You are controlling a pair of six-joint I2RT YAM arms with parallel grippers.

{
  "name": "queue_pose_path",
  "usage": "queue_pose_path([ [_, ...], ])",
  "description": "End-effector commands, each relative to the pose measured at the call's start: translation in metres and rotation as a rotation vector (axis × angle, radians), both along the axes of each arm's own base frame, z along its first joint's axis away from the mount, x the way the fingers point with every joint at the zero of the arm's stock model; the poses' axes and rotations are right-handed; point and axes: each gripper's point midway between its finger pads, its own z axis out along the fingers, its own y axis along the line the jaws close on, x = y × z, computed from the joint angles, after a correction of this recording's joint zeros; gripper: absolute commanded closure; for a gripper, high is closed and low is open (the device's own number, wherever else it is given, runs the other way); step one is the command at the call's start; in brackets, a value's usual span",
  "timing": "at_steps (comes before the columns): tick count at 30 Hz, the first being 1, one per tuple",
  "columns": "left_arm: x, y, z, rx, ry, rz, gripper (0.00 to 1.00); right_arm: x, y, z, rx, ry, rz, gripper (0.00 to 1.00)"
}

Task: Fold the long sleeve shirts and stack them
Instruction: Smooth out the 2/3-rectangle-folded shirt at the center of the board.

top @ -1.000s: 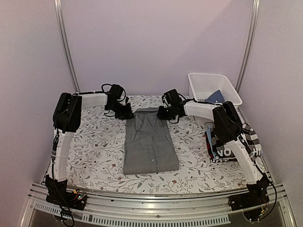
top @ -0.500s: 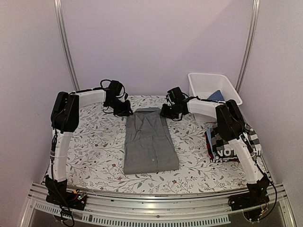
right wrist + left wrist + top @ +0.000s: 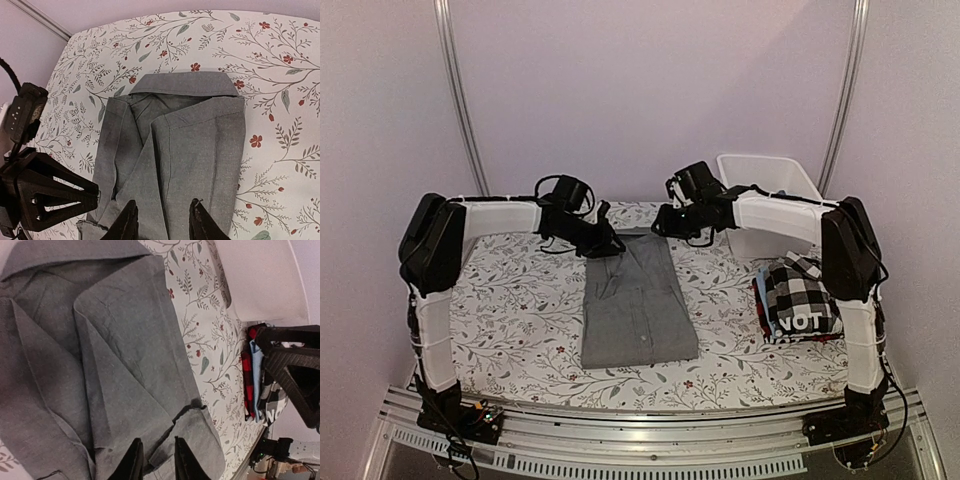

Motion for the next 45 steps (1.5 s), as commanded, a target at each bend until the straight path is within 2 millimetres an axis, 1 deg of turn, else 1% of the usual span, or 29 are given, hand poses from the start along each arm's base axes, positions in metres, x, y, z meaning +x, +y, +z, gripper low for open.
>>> queue_pose_path([
  [1,-0.014,-0.024,-0.023,-0.085,0.070,-0.042,0.78,-0.024,-0.015,0.003,-0.042,0.003,-0.010,0.66],
  [2,-0.015,-0.025,-0.032,-0.087,0.086,-0.045,0.78,-0.031,-0.017,0.007,-0.045,0.001,-0.008,0.65],
  [3,-0.015,-0.025,-0.043,-0.080,0.106,-0.042,0.78,-0.037,-0.020,0.003,-0.055,0.009,-0.008,0.65],
  [4,-0.012,-0.024,-0.057,-0.065,0.124,-0.038,0.79,-0.043,-0.023,0.004,-0.059,0.010,-0.009,0.65],
  [5,-0.009,-0.022,-0.066,-0.052,0.138,-0.036,0.79,-0.049,-0.026,0.005,-0.057,0.015,-0.010,0.65],
  [6,-0.007,-0.019,-0.078,-0.034,0.161,-0.030,0.79,-0.055,-0.030,0.002,-0.063,0.025,-0.010,0.64],
  [8,0.002,-0.013,-0.091,-0.015,0.177,-0.021,0.80,-0.067,-0.034,-0.002,-0.071,0.038,-0.007,0.64],
  [9,0.007,-0.010,-0.097,-0.008,0.179,-0.020,0.79,-0.075,-0.034,0.001,-0.067,0.036,-0.001,0.64],
  [12,0.021,-0.006,-0.106,-0.011,0.194,-0.044,0.79,-0.100,-0.034,-0.007,-0.089,0.056,0.028,0.62],
  [14,0.030,-0.005,-0.108,0.003,0.186,-0.058,0.79,-0.117,-0.036,-0.019,-0.114,0.078,0.046,0.62],
  [16,0.036,-0.006,-0.105,0.012,0.178,-0.075,0.79,-0.135,-0.042,-0.034,-0.137,0.113,0.055,0.62],
  [18,0.043,-0.011,-0.092,0.004,0.148,-0.089,0.77,-0.147,-0.044,-0.043,-0.135,0.139,0.060,0.62],
  [20,0.048,-0.013,-0.076,-0.004,0.120,-0.093,0.75,-0.157,-0.041,-0.045,-0.121,0.148,0.067,0.63],
  [24,0.053,-0.017,-0.029,-0.017,0.042,-0.096,0.71,-0.173,-0.034,-0.049,-0.129,0.167,0.085,0.65],
  [25,0.052,-0.017,-0.018,-0.016,0.024,-0.096,0.70,-0.178,-0.033,-0.050,-0.141,0.168,0.088,0.65],
  [26,0.050,-0.016,0.002,-0.020,-0.004,-0.090,0.69,-0.183,-0.032,-0.051,-0.150,0.172,0.095,0.65],
  [27,0.046,-0.014,0.014,-0.022,-0.020,-0.081,0.68,-0.189,-0.032,-0.054,-0.160,0.181,0.103,0.65],
  [29,0.033,-0.010,0.033,-0.032,-0.037,-0.058,0.66,-0.201,-0.029,-0.052,-0.161,0.186,0.121,0.65],
  [30,0.022,-0.008,0.038,-0.042,-0.034,-0.052,0.66,-0.206,-0.027,-0.051,-0.161,0.187,0.128,0.65],
  [32,-0.004,-0.008,0.043,-0.068,-0.015,-0.058,0.66,-0.213,-0.022,-0.048,-0.157,0.187,0.143,0.67],
  [34,-0.037,-0.010,0.039,-0.075,0.013,-0.090,0.66,-0.217,-0.020,-0.049,-0.174,0.176,0.138,0.68],
  [37,-0.093,-0.012,0.017,-0.082,0.085,-0.152,0.66,-0.226,-0.018,-0.057,-0.200,0.187,0.147,0.68],
  [38,-0.117,-0.010,0.000,-0.073,0.135,-0.171,0.66,-0.228,-0.018,-0.061,-0.210,0.194,0.149,0.68],
  [39,-0.134,-0.011,-0.008,-0.072,0.162,-0.197,0.67,-0.230,-0.019,-0.064,-0.217,0.199,0.148,0.69],
  [41,-0.165,-0.008,-0.025,-0.047,0.206,-0.234,0.67,-0.232,-0.020,-0.071,-0.230,0.210,0.145,0.69],
  [43,-0.190,-0.006,-0.037,-0.049,0.242,-0.261,0.67,-0.234,-0.022,-0.078,-0.246,0.223,0.141,0.69],
  [45,-0.211,-0.003,-0.051,-0.049,0.287,-0.275,0.67,-0.239,-0.021,-0.085,-0.258,0.243,0.140,0.69],
])
